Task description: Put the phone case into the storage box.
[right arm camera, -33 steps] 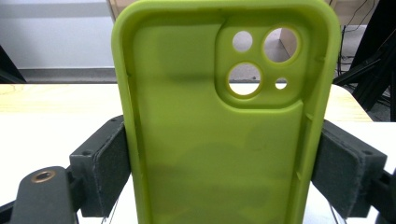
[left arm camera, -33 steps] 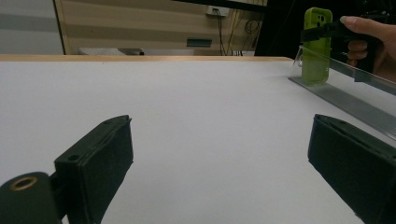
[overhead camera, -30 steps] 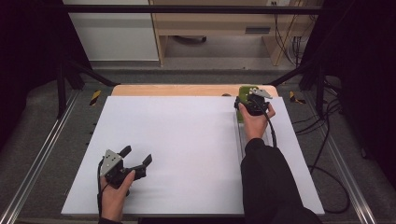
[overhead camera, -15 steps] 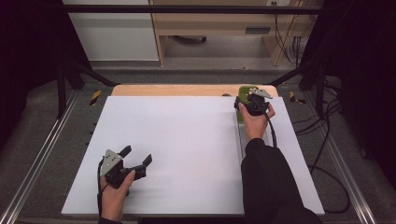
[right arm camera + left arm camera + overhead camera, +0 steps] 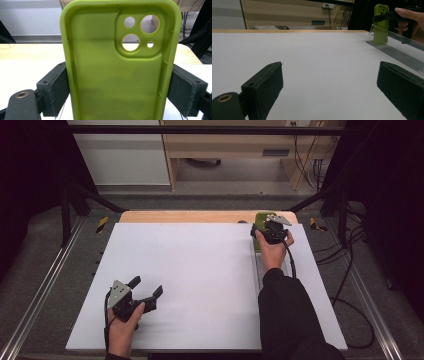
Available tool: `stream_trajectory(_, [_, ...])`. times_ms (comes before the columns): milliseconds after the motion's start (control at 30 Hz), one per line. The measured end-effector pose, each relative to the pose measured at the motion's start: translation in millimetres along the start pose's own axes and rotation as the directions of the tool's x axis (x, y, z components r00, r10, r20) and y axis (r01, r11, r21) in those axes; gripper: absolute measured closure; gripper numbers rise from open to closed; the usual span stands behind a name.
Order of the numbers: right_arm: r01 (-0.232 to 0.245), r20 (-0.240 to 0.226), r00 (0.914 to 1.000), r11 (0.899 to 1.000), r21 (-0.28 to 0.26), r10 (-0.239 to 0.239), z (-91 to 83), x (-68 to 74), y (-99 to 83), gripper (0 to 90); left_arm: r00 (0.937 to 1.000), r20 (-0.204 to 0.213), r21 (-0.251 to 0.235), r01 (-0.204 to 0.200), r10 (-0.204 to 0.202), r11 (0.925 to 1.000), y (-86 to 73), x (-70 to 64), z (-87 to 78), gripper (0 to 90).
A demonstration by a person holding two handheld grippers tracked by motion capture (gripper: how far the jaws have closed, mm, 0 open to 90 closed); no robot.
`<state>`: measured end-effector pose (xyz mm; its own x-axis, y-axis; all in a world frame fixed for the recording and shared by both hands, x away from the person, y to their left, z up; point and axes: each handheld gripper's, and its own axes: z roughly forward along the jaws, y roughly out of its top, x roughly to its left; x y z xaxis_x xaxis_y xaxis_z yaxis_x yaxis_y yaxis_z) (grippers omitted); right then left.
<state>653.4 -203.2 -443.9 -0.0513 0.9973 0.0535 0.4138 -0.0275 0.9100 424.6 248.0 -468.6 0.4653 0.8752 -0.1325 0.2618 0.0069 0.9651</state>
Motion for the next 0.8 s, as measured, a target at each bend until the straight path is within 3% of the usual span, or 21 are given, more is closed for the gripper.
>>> stream_trajectory(600, [0.014, -0.006, 0.9999, 1.0, 0.006, -0.014, -0.3, 1.0, -0.3, 14.3, 1.0, -0.002, -0.001, 0.002, -0.002, 1.0, 0.1, 0.4, -0.3, 6.3])
stream_trajectory(800, [0.025, -0.004, 0.9997, 1.0, 0.004, -0.025, 0.2, 1.7, -1.2, 8.2, 1.0, 0.0, 0.0, 0.001, -0.001, 1.0, 0.1, 0.2, -0.2, 6.3])
